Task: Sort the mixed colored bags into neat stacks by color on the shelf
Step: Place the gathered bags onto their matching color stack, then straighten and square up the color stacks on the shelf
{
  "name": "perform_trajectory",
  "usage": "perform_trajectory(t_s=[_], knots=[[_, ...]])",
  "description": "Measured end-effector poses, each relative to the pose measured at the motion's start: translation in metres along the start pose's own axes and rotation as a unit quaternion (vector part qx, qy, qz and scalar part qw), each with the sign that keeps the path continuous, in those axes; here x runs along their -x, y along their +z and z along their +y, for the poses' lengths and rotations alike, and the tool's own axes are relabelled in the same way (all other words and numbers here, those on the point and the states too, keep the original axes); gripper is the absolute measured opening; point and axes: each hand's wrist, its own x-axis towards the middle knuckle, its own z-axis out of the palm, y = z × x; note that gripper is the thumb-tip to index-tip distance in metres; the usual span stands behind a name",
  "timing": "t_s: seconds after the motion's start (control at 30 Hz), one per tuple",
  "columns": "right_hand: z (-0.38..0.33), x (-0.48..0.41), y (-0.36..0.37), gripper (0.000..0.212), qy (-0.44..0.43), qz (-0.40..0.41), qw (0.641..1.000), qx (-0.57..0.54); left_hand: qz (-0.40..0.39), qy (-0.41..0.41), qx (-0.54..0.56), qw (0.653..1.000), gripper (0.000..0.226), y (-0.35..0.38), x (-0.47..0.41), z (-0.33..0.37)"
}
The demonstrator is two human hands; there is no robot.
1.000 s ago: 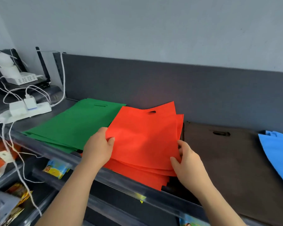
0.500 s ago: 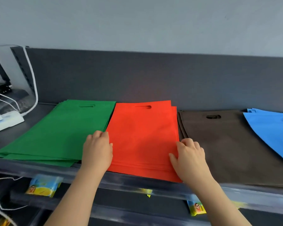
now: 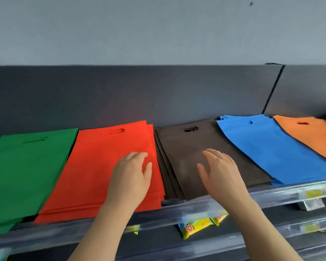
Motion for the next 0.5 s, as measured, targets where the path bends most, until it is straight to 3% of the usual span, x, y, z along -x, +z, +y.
perform_trajectory(t_s=[0.23, 0.5], knots=[[0.101, 0.018, -0.049, 0.032, 0.087, 0.013, 0.996, 0.020, -0.033, 0.052, 0.063, 0.996, 0.031, 0.052, -0.007, 0.101], [0.257, 0.039, -0.109, 0.043, 0.118, 0.028, 0.991, 0.063, -0.076, 0.102, 0.120, 0.985, 0.036, 0.128, -0.008, 0.257]])
